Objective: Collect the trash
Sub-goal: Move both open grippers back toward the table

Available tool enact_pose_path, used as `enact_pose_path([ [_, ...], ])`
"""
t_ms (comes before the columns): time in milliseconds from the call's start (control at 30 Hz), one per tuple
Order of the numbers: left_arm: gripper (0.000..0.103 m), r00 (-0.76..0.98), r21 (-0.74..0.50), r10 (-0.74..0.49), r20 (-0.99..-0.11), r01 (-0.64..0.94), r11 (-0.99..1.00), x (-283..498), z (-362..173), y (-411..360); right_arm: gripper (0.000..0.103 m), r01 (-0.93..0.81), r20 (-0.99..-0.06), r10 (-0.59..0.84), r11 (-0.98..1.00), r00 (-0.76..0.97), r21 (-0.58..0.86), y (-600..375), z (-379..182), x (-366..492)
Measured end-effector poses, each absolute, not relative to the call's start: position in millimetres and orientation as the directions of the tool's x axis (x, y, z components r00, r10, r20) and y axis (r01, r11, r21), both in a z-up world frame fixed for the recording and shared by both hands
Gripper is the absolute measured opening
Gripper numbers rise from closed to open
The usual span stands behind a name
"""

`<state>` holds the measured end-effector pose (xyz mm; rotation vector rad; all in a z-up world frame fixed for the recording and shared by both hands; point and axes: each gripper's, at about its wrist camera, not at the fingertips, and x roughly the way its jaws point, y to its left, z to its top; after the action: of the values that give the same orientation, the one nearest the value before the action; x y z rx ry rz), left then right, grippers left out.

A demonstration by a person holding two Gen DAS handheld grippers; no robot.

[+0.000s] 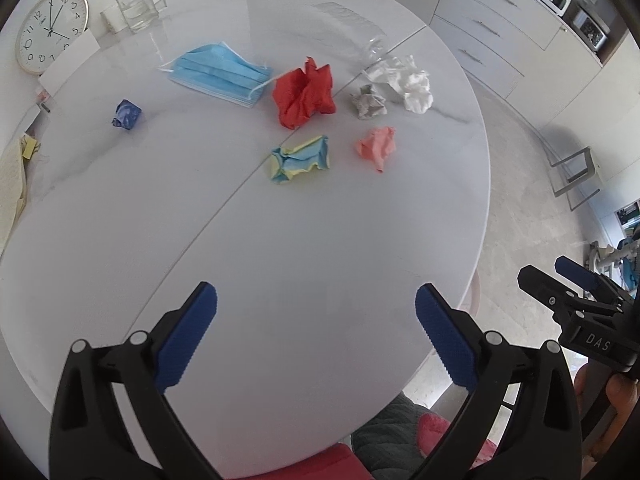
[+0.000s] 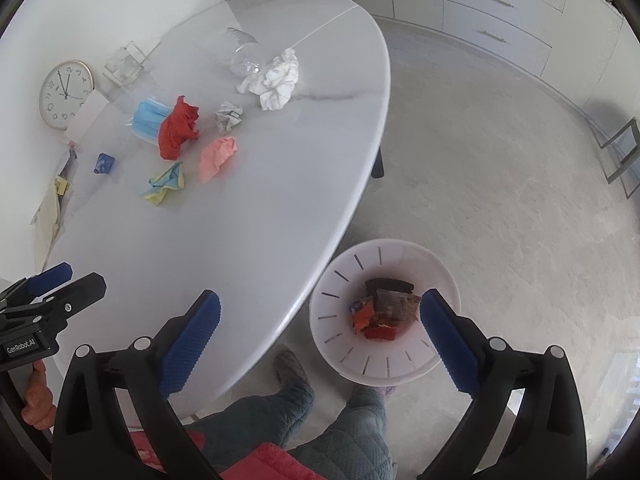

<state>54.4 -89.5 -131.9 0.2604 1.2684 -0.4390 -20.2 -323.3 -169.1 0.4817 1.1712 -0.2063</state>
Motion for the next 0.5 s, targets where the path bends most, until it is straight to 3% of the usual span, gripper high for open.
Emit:
enact_pose_path([
  [500, 0.095, 0.24, -0.076, -0.211, -0.948, 0.471, 0.879, 121, -160, -108, 0.099, 0.325, -0.921, 0.115, 0.913, 0.371, 0.245, -315, -175, 51],
])
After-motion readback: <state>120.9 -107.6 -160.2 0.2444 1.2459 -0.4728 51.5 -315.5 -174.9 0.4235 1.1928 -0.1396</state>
